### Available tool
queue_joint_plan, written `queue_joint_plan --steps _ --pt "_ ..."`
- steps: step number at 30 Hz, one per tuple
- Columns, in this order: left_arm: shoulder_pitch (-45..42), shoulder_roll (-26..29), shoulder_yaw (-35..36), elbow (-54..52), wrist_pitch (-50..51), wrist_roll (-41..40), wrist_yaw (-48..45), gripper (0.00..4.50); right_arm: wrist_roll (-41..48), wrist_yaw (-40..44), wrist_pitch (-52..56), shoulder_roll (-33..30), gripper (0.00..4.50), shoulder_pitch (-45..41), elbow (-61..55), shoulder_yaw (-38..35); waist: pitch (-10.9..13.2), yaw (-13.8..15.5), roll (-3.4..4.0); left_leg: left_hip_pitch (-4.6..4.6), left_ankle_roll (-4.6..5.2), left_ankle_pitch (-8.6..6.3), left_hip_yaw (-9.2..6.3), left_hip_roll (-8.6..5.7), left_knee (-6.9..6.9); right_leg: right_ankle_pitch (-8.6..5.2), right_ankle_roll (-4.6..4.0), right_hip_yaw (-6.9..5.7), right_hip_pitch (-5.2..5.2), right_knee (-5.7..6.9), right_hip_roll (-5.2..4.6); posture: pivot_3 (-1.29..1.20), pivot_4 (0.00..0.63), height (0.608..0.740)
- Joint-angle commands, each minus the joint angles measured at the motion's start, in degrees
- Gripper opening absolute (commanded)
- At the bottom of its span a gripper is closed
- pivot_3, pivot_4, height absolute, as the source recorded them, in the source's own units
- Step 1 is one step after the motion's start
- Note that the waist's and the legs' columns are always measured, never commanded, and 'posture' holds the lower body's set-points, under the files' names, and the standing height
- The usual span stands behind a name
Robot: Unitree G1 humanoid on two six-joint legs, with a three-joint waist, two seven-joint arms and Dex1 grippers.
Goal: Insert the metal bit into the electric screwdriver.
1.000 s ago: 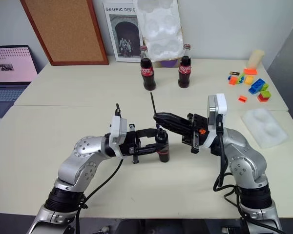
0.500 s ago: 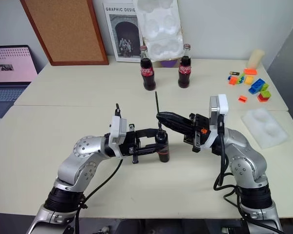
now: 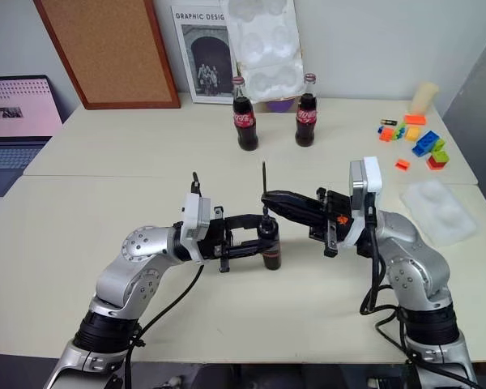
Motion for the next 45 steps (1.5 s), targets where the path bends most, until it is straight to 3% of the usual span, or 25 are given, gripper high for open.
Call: queue_joint_plan --steps 1,17,34,45 --pt "-0.01 0.69 -0.75 -0.4 -0.12 0.7 -0.76 1.62 -2.26 3.86 2.43 -3.74 0.0 -3.64 2.71 1.91 0.0 -0.04 0.0 0.05 0.0 0.0 0.01 0.0 0.0 -0.01 0.02 0.02 0.02 0.0 0.0 0.0 0.15 0.74" --pt "-0.06 0.79 -0.75 0.06 -0.63 1.3 -1.29 1.62 -3.87 14.17 8.87 -10.52 0.0 -15.76 9.36 5.65 0.0 -0.02 0.0 0.16 0.01 0.0 0.01 0.01 -0.01 -0.03 0.01 0.01 0.13 -0.01 0.02 0.0 0.15 0.74" --pt "-0.19 0.95 -0.94 0.6 -1.17 1.78 -1.95 1.62 -0.28 16.6 13.51 -10.35 0.0 -21.8 7.28 2.73 0.0 -0.02 0.01 0.13 0.01 -0.01 0.01 0.01 -0.02 -0.01 -0.02 0.01 0.11 -0.02 0.01 0.0 0.15 0.74" --pt "-0.4 1.0 -1.14 0.74 -1.13 1.89 -2.22 1.62 -3.92 21.0 11.12 -10.24 0.0 -23.44 9.9 5.27 0.01 -0.02 0.01 0.12 0.01 -0.01 0.01 0.01 -0.02 -0.03 0.0 0.0 0.1 -0.03 0.02 0.0 0.15 0.74"
